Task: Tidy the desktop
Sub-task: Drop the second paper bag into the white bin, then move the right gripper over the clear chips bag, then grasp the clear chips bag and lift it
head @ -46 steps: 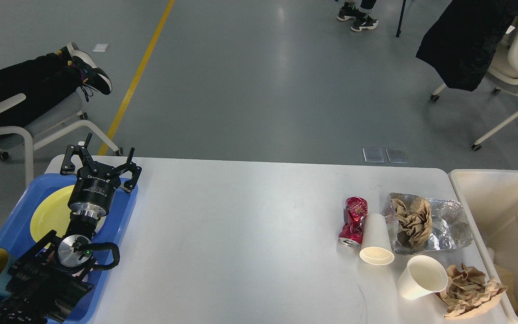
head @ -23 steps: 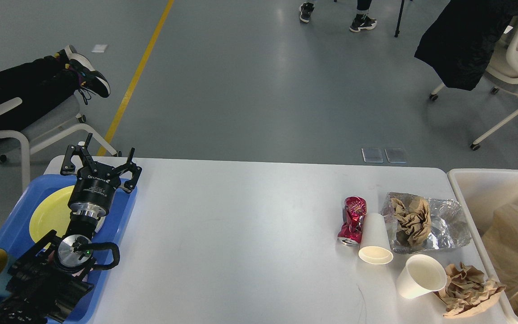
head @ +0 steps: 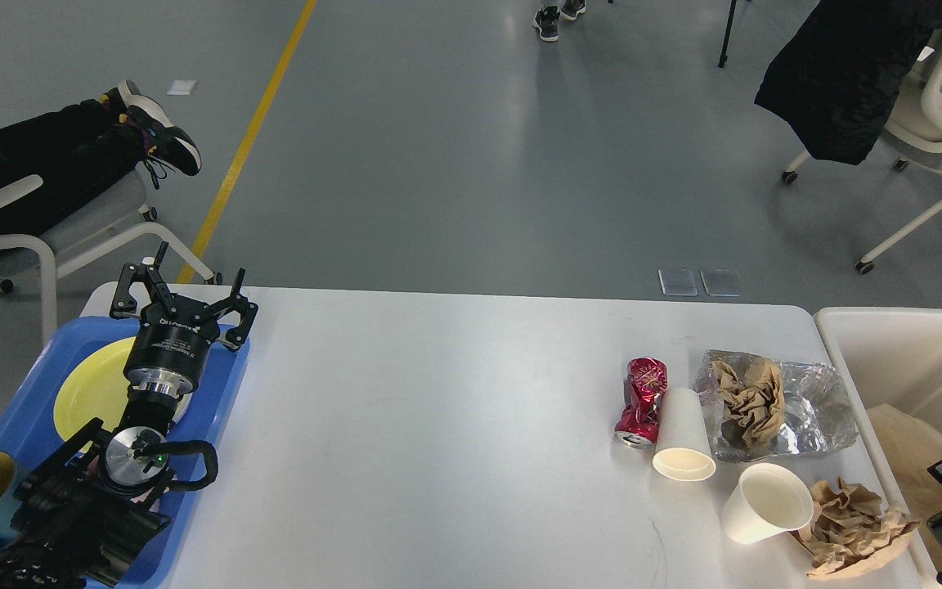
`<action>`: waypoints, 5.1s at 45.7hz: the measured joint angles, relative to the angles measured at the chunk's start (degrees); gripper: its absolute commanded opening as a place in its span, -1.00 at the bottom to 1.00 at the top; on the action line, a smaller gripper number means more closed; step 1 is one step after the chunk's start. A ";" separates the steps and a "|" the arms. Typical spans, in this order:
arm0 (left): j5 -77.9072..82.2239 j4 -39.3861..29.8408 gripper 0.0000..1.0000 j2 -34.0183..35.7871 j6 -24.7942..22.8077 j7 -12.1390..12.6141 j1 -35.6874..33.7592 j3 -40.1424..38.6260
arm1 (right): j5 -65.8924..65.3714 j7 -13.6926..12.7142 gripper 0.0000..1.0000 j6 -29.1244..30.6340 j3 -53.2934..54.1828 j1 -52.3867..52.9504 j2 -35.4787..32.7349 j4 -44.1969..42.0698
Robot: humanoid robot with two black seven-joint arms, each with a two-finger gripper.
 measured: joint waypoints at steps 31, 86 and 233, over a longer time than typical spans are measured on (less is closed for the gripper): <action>0.01 0.00 0.93 0.00 0.00 0.00 -0.03 0.00 | -7.58 -0.58 1.00 8.43 -1.81 16.53 -10.91 14.11; 0.02 0.00 0.93 0.00 0.00 0.00 -0.08 0.01 | -12.51 -5.39 1.00 55.67 -28.56 98.45 -3.37 79.50; 0.00 0.00 0.93 0.00 0.00 0.00 -0.06 0.00 | 20.12 -7.68 -1.00 18.48 -9.23 38.64 -10.05 44.90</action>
